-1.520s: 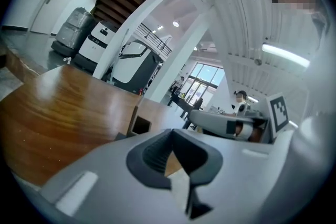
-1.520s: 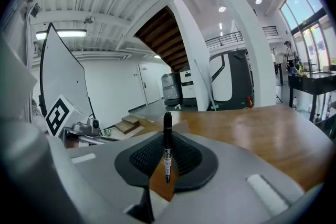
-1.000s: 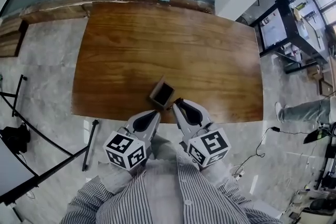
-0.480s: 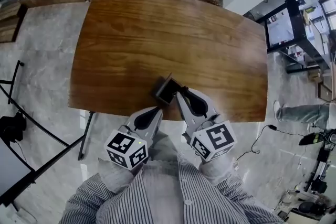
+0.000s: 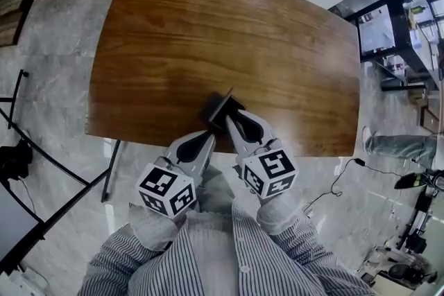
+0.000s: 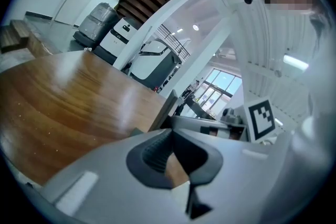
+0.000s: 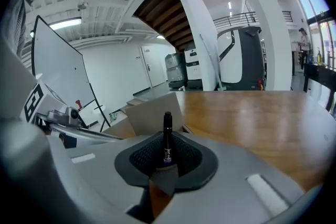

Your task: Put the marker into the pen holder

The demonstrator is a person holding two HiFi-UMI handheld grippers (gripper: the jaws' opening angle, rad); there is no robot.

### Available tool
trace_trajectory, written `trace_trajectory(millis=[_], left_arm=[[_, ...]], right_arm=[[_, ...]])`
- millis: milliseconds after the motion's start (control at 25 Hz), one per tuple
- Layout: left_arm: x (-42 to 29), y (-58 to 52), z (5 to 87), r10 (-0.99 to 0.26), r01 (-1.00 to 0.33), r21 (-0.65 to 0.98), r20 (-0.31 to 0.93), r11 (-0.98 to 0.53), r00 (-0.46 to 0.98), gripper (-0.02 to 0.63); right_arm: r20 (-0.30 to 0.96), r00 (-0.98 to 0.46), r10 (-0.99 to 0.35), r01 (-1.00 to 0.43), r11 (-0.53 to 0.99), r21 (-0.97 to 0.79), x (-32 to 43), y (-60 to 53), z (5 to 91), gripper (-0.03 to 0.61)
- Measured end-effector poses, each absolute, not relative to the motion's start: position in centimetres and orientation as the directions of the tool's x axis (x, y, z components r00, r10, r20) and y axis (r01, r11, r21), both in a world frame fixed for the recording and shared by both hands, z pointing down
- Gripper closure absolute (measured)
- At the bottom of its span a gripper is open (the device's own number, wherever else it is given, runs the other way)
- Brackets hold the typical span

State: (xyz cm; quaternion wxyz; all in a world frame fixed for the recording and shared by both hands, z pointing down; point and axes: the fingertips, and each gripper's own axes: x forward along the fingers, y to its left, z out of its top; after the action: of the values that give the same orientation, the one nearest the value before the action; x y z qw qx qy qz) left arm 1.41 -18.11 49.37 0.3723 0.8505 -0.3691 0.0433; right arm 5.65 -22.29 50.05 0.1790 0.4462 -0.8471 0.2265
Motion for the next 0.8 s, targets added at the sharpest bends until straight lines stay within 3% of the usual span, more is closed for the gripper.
trace_trajectory(millis=[800], left_arm=[[0.82,-18.03,50.18,-0.596,-0.66,0.623,0.359,-0.42,0.718,0.606]], right_arm=[[0.554,-0.471,-0.686,-0.865,0.483,-0.138,5.42,-23.01,51.28,0.517]])
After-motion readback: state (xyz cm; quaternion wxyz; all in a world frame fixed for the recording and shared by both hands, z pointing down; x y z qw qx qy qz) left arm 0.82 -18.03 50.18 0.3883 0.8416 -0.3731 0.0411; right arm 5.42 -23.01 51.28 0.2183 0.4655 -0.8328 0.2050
